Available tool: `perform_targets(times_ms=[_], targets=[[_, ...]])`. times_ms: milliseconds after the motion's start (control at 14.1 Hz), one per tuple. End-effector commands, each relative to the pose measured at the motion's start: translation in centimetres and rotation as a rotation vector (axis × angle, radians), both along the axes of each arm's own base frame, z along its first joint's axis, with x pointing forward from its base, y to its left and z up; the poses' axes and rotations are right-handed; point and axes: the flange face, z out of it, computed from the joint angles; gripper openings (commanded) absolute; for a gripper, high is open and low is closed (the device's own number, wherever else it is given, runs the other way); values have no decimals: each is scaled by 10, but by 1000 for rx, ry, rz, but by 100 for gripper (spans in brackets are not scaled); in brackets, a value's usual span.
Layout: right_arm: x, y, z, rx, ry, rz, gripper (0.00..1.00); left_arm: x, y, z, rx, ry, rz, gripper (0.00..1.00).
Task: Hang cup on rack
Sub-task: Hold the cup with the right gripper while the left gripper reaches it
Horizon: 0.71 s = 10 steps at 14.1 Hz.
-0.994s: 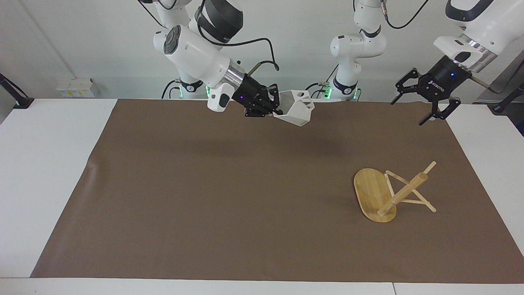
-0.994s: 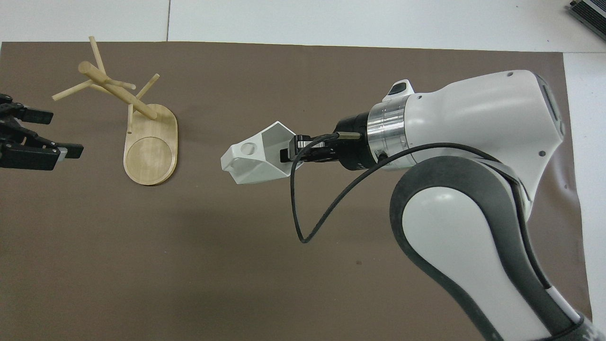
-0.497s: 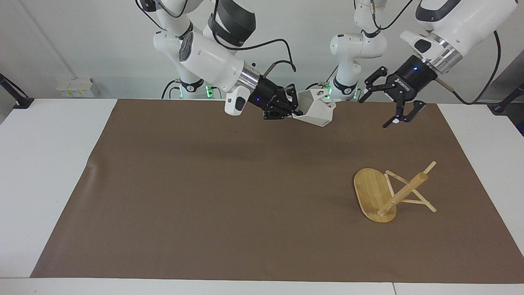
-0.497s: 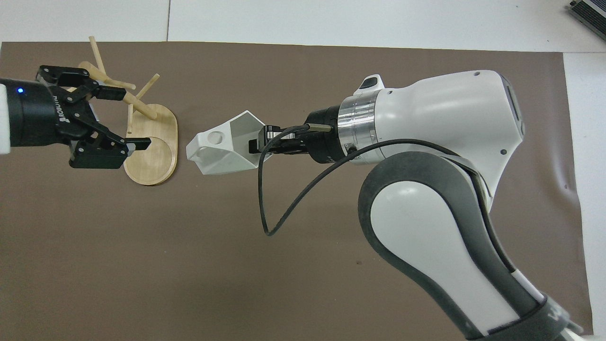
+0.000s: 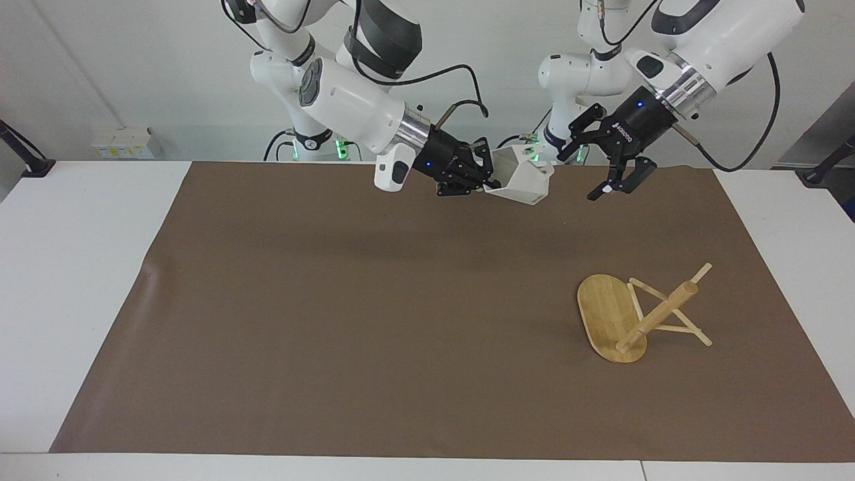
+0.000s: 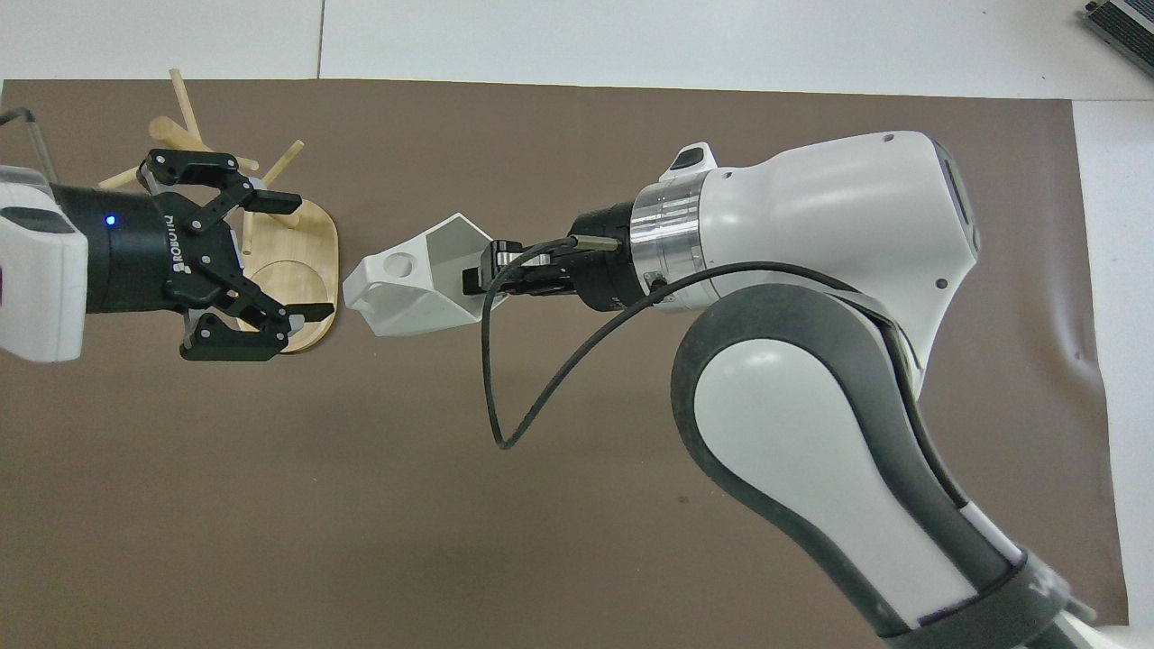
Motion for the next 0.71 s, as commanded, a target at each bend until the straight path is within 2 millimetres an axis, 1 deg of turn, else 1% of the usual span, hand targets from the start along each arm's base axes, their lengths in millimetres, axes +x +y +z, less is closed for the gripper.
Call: perform_targets(times_ms=[0,142,213,355,426,497,568,639], targets=[[4,2,5,18,5,-2,0,-18,4,-8,-10,-16,-31,100],[4,3,4,13,5,2,0,-23,-1,-12,-8,-15,-37,100],[3,3,4,8,5,7,0,-28,-9,-18,-6,-10,-52,100],[3,3,5,6,1,6,0,-34,-7,-26,-6,-22,-26,100],[3,3,5,8,1,5,0,-35,-8,-26,-18,-27,-21,100],[4,2,5,10,2,0,0,-36,-15,-26,-26,-36,-21,100],[4,3,5,12,0,-3,0,-38,-19,-31,-26,-54,-8,100],[2,7,6,15,-1,2,0,-39,-20,-34,-27,-69,8,100]])
